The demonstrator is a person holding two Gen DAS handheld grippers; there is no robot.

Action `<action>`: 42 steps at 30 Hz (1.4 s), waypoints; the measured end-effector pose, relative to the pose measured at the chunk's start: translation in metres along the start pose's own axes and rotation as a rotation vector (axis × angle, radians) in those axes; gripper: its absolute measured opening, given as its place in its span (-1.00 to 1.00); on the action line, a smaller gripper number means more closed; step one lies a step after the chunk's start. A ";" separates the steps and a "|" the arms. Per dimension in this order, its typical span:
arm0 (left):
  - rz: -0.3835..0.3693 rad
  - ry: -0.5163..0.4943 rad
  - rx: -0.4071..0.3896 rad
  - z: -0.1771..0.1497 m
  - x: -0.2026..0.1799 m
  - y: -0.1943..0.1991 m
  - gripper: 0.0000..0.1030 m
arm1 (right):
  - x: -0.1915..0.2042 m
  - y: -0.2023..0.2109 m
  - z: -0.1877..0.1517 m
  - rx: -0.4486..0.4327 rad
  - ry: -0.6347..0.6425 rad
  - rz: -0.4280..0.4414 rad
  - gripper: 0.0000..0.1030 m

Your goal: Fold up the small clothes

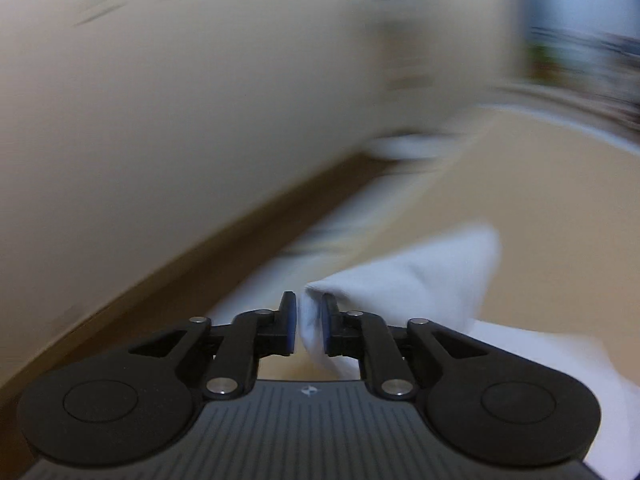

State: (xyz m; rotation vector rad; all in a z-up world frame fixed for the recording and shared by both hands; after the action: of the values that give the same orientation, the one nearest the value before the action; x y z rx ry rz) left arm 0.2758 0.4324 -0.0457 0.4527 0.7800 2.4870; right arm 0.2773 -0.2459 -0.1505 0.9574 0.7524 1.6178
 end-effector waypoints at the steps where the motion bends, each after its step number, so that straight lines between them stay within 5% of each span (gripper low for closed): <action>1: 0.027 0.054 0.047 0.002 0.023 -0.009 -0.76 | 0.000 0.000 0.000 -0.002 -0.001 -0.002 -0.36; 4: -0.094 0.102 0.041 -0.006 0.031 0.017 -0.68 | 0.001 0.002 -0.001 -0.019 0.003 -0.006 -0.36; 5: -0.161 0.082 0.032 -0.012 0.020 0.032 -0.50 | 0.002 0.005 -0.001 -0.030 0.001 -0.007 -0.36; 8: -0.419 0.009 0.044 -0.040 -0.038 0.074 -0.16 | -0.003 0.015 0.003 -0.099 -0.018 -0.024 -0.37; 11: -0.567 -0.147 0.047 -0.075 -0.096 0.090 -0.16 | -0.015 0.037 0.011 -0.229 -0.090 -0.015 -0.37; 15: -0.569 -0.344 0.051 -0.103 -0.148 0.073 -0.14 | -0.038 0.072 0.021 -0.432 -0.195 0.026 -0.37; 18: -0.479 -0.367 0.261 -0.132 -0.142 0.028 -0.10 | -0.059 0.079 0.034 -0.512 -0.253 0.058 -0.35; 26: -0.479 -0.388 0.236 -0.136 -0.138 0.043 -0.09 | -0.083 0.016 0.075 -0.394 -0.373 0.161 -0.13; 32: -0.480 -0.385 0.240 -0.139 -0.149 0.046 -0.08 | -0.037 0.011 0.076 -0.332 -0.104 0.112 0.00; 34: -0.478 -0.384 0.240 -0.140 -0.149 0.046 -0.08 | -0.028 0.012 0.072 -0.323 0.004 0.027 -0.39; 35: -0.477 -0.385 0.240 -0.138 -0.147 0.048 -0.08 | -0.029 0.012 0.070 -0.312 0.047 -0.014 -0.97; 39: -0.472 -0.377 0.241 -0.138 -0.147 0.042 -0.08 | -0.076 0.055 0.083 -0.406 -0.101 0.049 -0.97; 42: -0.475 -0.387 0.237 -0.136 -0.150 0.044 -0.08 | -0.135 0.107 0.113 -0.552 -0.150 -0.022 -0.97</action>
State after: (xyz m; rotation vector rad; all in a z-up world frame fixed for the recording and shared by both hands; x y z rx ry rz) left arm 0.3234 0.2596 -0.1500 0.7124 0.8994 1.8069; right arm 0.3424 -0.4029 -0.0331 0.6527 0.1884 1.5922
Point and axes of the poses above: each gripper's, at about its wrist camera, not at the fingertips, and y roughly against the way its jaws point, x to its left, z to its top, the point moved 3 cm from there along -y, roughly the way its jaws point, and after that the axes turned 1 degree about -z, right-handed, at the moved point
